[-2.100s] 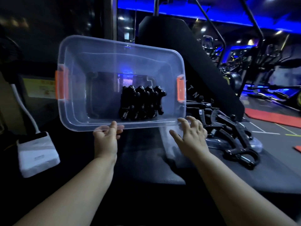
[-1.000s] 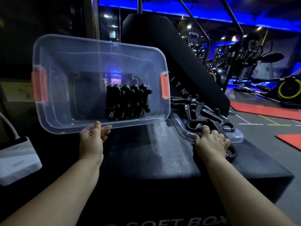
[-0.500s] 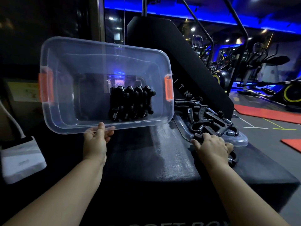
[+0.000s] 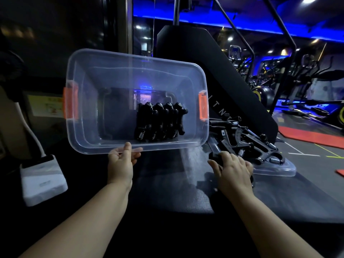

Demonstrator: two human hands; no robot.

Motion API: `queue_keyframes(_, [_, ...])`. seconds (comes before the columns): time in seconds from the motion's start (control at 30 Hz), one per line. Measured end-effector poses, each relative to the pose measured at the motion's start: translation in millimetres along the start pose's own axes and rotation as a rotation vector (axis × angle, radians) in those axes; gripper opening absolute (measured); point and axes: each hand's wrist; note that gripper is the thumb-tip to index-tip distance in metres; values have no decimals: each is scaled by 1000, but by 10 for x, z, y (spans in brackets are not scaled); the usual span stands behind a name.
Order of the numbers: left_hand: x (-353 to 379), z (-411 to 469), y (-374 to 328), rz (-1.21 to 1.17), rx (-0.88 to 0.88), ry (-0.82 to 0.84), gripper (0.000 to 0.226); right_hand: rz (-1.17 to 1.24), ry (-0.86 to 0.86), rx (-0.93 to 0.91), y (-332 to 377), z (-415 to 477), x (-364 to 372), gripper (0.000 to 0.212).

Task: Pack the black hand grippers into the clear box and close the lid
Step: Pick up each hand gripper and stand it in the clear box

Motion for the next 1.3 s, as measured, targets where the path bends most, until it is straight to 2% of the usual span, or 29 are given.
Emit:
queue_keyframes(0.2, [-3,-15,-9,-1,5,8,40,416,-39,32,228,33,-48,42])
queue_keyframes(0.3, [-1,-24,-19,-7,15,13,34,655,-49,28,293,60,-57,62])
queue_keyframes(0.37, [-3,-21,-16,-16,15,16,29,716,-50,56,306,75,-57,68])
queue_keyframes(0.53, [-12,3,16,5,7,11,41,817,-48,165,274,142,-100,48])
queue_keyframes(0.67, [-19,16,26,26,7,16,44,812,6,216,245,200,-126,31])
queue_keyframes(0.83, [-13,8,18,15,6,13,40,748,64,212,258,201,-88,25])
queue_keyframes(0.9, [-12,7,19,11,6,12,37,737,46,205,268,195,-82,30])
queue_keyframes(1.0, [-8,3,9,2,11,12,30,690,1,242,243,189,1,55])
queue_keyframes(1.1, [-4,-2,8,7,13,11,33,739,162,356,244,166,5,75])
queue_keyframes(1.2, [-14,5,19,18,9,14,40,779,285,416,234,140,33,74])
queue_keyframes(1.3, [-23,7,25,23,5,26,45,553,288,411,213,139,92,79])
Point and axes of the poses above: each hand's wrist, its own z-axis towards the middle knuckle, its own x-axis out of the palm, y = z × x, and after that the axes turned 1 degree about -z, right-handed
